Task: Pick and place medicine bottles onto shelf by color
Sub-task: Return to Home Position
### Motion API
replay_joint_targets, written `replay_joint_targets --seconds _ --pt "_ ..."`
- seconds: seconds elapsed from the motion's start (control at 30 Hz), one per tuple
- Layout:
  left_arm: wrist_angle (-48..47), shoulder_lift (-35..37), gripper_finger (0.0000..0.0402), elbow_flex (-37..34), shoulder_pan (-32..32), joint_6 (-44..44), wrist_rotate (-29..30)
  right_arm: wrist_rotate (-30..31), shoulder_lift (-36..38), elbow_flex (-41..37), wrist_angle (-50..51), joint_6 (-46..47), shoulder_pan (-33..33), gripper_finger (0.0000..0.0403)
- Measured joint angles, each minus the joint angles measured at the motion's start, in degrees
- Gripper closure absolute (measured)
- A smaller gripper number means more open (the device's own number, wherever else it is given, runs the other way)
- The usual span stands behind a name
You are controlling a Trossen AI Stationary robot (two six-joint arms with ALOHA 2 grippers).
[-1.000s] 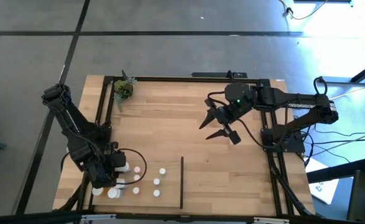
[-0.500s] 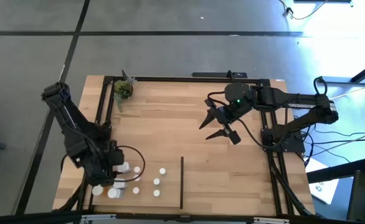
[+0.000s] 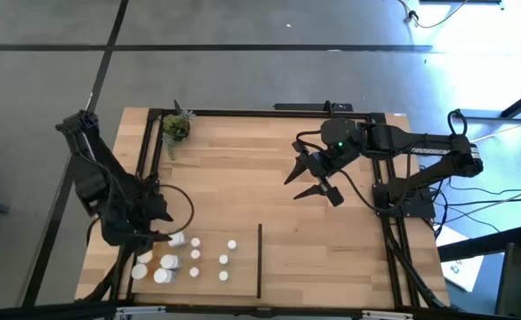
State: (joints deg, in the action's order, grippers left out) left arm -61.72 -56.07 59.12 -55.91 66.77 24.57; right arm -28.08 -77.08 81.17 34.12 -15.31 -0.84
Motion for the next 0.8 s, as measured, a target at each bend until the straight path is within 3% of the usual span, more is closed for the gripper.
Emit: replay_joint_targets --seconds 0.13,0.23,0.53,0.8 --pt "-0.1 2.2 0.0124 0.0 0.0 -2.4 1.2 0.0 0.0 0.0 0.0 0.0 0.0 0.0185" --pt "-0.2 2.7 0.0125 0.0 0.0 -4.1 5.5 0.0 0.0 0.0 0.0 0.0 0.0 0.0185" --pt "-0.4 5.3 0.0171 0.0 1.3 -5.8 35.2 0.0 0.0 0.0 0.0 0.0 0.0 0.0185" --pt "-0.4 8.6 0.0213 0.0 12.3 -20.4 38.8 0.0 0.0 0.0 0.0 0.0 0.0 0.0185"
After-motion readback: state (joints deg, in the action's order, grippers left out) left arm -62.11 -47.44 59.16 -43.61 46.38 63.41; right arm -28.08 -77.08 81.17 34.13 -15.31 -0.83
